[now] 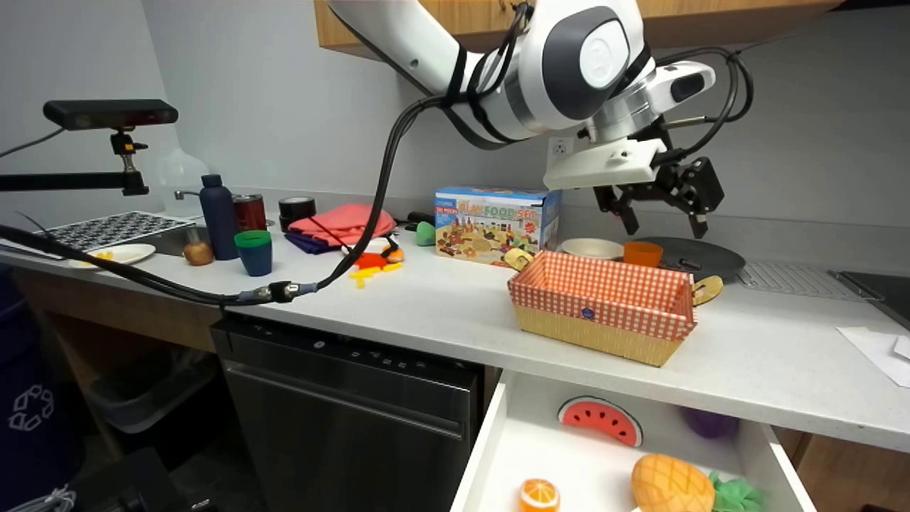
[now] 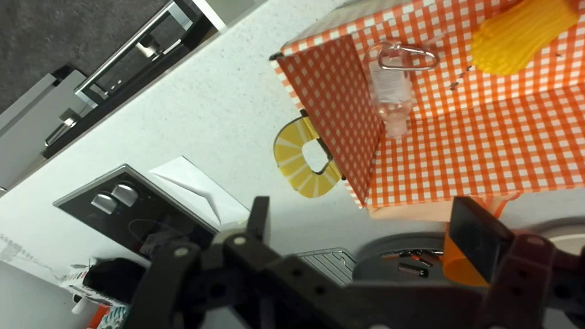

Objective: Open the top drawer and put all the plush toys in it

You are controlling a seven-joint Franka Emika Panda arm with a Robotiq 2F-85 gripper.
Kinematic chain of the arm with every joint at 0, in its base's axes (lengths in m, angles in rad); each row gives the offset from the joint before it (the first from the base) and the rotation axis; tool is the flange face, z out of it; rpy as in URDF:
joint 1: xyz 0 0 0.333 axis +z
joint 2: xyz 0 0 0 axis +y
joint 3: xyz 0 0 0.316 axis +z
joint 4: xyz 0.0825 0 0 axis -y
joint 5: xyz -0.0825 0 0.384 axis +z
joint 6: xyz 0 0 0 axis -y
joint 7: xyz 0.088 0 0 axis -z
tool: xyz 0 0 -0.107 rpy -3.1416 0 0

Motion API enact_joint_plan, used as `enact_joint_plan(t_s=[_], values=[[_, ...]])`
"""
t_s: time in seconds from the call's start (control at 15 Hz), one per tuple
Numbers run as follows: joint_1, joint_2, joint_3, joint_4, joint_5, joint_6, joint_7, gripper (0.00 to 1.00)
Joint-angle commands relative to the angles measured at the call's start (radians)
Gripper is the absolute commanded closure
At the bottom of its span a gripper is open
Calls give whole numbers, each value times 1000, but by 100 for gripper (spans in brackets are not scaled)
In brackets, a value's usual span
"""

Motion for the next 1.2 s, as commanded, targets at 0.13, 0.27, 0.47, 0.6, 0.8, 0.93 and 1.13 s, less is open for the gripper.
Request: enact_joint_plan(t_s=[0.13,0.27,0.47,0.6,0.8,0.93,1.13], values=[[-14,-42,-67,-85,-71,-67,3,0],[-21,-56,-99,-131,-108,-100,5,0],[-45,-75,-121,-220,-132,-150,-12,0],[-72,-76,-108,-267,-102,-199,-53,0],[-89,-61,-107,-310,-96,-293,-72,0],[-73,-48,-127,-317,-133,-334,6,0],[-87,-37,-112,-313,-116,-314,-15,0]])
